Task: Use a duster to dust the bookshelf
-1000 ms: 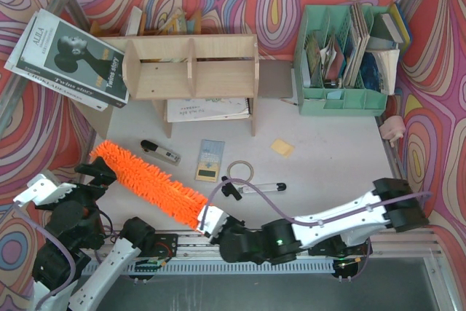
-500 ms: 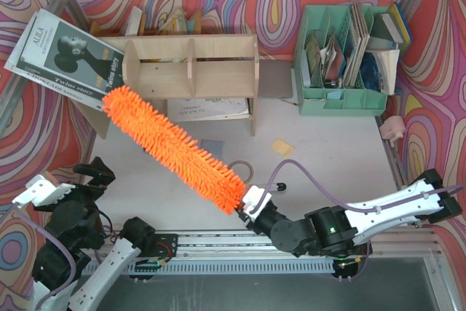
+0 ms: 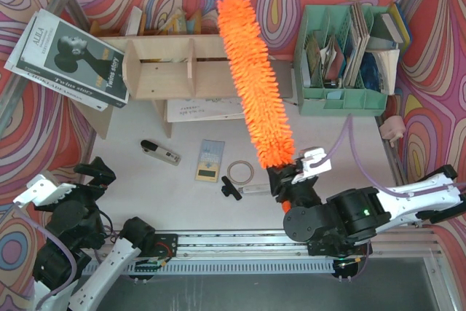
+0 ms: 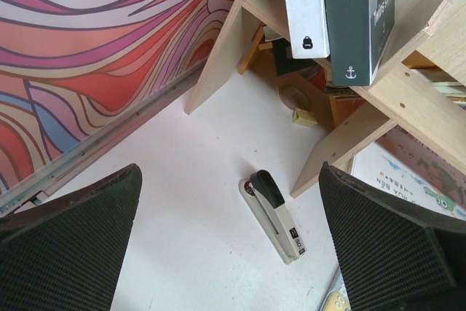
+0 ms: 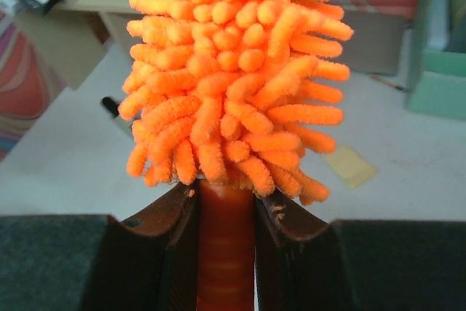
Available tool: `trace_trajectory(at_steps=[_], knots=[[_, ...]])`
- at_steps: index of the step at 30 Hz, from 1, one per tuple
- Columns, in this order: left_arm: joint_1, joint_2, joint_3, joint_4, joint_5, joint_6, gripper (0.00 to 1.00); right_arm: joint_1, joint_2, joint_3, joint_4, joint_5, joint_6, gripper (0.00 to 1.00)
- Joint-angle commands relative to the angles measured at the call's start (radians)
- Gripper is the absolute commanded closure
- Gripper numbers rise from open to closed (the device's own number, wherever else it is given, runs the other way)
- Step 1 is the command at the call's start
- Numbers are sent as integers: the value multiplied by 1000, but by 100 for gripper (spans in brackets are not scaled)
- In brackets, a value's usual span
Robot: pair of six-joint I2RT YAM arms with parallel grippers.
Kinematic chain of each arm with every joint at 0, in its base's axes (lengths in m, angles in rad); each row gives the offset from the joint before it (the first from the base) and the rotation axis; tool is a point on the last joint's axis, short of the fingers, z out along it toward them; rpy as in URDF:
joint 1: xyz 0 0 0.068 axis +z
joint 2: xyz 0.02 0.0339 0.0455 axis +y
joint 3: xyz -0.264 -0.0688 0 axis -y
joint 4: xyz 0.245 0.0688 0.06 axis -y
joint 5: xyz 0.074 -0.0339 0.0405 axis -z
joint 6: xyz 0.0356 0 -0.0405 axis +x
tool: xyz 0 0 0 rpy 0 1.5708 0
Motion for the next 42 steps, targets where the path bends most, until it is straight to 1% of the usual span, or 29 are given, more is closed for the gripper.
trace_trajectory(at_steps=[1, 2, 3, 5, 6, 9, 11, 14, 19, 23, 29, 34, 37, 42], knots=[[6, 11, -16, 18, 12, 9, 2, -28, -25, -19, -22, 184, 43, 100], [6, 13, -15, 19, 14, 9, 2, -52, -29, -43, 129, 178, -113, 100], [6, 16, -16, 20, 17, 10, 2, -83, -24, -42, 145, 142, -141, 100], [6, 20, -15, 21, 22, 12, 2, -177, -7, 6, 13, 59, 3, 100], [5, 21, -15, 21, 25, 12, 2, -228, 1, 9, -14, 21, 11, 100], [6, 20, -15, 21, 32, 11, 2, -371, 16, -20, 114, -122, -119, 100], [5, 18, -15, 21, 33, 12, 2, -454, 30, -26, 164, -203, -146, 100], [5, 14, -16, 22, 37, 12, 2, -533, 51, -27, 210, -283, -175, 100], [5, 12, -18, 23, 37, 12, 2, -623, 64, -53, 267, -412, -212, 100], [6, 18, -17, 22, 35, 12, 2, -669, 58, -101, 272, -489, -185, 100], [6, 11, -18, 21, 34, 12, 2, -715, 50, -170, 255, -551, -96, 100], [5, 11, -18, 21, 32, 12, 2, -731, 53, -235, 289, -609, -49, 100], [5, 12, -18, 21, 32, 13, 2, -732, 72, -265, 308, -651, -27, 100], [5, 9, -16, 17, 27, 11, 2, -731, 114, -361, 355, -723, 33, 100]])
